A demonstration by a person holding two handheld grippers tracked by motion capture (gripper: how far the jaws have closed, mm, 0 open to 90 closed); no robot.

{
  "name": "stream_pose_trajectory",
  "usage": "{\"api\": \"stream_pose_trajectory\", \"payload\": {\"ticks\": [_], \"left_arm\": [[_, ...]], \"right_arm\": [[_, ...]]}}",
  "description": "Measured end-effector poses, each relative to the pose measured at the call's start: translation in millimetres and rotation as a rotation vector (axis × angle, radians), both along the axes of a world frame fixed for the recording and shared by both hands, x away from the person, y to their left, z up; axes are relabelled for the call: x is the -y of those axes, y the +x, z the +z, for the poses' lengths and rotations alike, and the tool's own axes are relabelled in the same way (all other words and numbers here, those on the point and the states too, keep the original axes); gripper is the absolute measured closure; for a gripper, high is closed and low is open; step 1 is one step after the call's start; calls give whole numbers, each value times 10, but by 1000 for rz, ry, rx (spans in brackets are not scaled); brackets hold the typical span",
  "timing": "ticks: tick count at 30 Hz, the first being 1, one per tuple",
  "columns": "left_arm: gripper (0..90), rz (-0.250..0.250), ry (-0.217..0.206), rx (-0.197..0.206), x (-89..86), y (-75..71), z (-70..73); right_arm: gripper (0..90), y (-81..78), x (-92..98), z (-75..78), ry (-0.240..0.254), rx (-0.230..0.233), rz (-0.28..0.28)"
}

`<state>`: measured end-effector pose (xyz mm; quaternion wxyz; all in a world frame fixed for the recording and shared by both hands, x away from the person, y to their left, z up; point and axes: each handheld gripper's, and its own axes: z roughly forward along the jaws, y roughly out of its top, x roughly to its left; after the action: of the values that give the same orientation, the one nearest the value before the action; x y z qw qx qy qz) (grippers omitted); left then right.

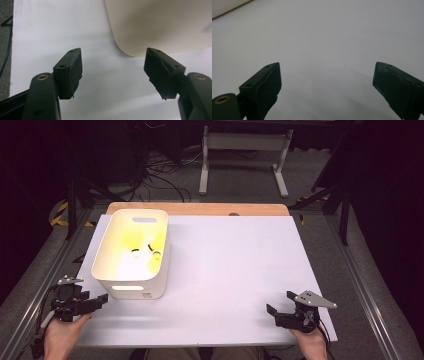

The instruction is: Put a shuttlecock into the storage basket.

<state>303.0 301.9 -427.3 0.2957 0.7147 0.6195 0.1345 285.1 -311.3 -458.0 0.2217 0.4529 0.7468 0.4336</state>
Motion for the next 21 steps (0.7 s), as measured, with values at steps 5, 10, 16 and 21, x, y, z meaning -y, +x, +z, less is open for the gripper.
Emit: {"api": "stream_pose_trajectory", "payload": {"ticks": [5, 10, 16, 21], "left_arm": [[317, -12, -2, 10, 45, -19, -10], [317, -19, -8, 27, 83, -57, -19], [315, -35, -11, 42, 154, -100, -40], [310, -47, -13, 68, 187, -143, -52]], "right_arm": [[88, -1, 2, 1, 1, 1, 0], [88, -3, 1, 3, 2, 3, 0], [88, -3, 2, 3, 2, 2, -1], [88, -4, 1, 4, 2, 2, 1]]}}
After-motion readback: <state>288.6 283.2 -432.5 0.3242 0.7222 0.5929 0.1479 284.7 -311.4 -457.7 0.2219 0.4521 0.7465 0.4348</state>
